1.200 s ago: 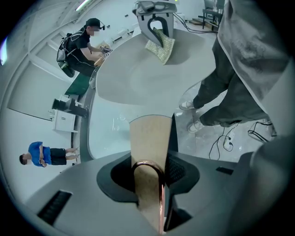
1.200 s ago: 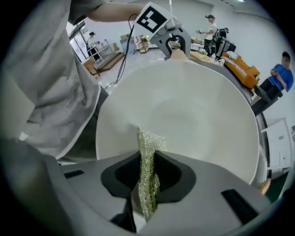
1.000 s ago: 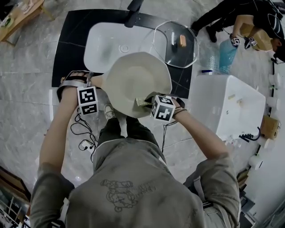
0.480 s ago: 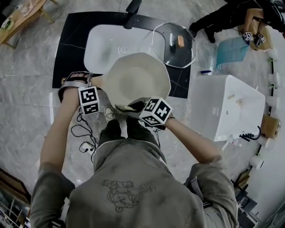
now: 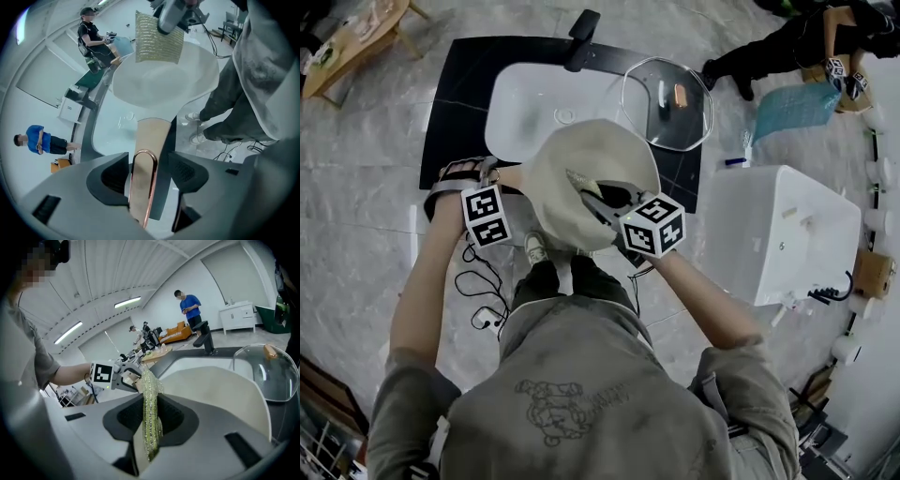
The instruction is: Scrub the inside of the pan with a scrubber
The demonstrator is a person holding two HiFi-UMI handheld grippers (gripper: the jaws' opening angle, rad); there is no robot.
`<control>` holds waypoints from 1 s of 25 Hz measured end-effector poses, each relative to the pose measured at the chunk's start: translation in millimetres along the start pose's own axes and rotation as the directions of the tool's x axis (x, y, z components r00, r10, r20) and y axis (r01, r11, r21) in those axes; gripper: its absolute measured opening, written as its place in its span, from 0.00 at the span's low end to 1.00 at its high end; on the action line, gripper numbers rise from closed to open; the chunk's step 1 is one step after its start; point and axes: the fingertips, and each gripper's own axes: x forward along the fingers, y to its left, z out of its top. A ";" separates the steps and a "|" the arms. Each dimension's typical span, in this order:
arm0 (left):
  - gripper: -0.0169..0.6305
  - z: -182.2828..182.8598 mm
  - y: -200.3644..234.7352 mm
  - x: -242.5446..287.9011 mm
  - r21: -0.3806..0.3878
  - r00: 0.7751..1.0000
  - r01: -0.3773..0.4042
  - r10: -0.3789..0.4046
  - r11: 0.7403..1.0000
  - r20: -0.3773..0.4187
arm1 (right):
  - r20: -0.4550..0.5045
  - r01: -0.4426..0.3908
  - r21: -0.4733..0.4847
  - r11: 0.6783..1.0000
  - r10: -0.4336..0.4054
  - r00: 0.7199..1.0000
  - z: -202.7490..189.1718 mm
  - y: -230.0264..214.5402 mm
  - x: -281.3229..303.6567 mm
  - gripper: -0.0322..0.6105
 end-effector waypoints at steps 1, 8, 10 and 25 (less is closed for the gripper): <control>0.41 -0.5 0.8 -4.3 -0.013 1.000 -0.006 0.006 1.000 0.007 | 0.019 0.013 0.005 1.000 -0.013 1.000 5.8 -2.5 -3.6 0.18; 0.41 5.4 10.4 -44.8 -0.185 0.992 -0.029 0.051 0.982 0.116 | 0.123 0.079 0.006 0.997 -0.079 0.989 40.4 -1.9 -32.8 0.18; 0.41 11.1 18.6 -61.8 -0.244 0.983 -0.044 0.085 0.969 0.162 | 0.161 0.096 0.001 0.995 -0.094 0.983 53.1 1.2 -42.1 0.18; 0.23 72.1 112.8 -251.8 -0.649 0.640 -0.224 0.612 0.727 0.465 | 0.447 0.262 -0.187 0.947 -0.156 0.881 154.1 59.0 -128.3 0.18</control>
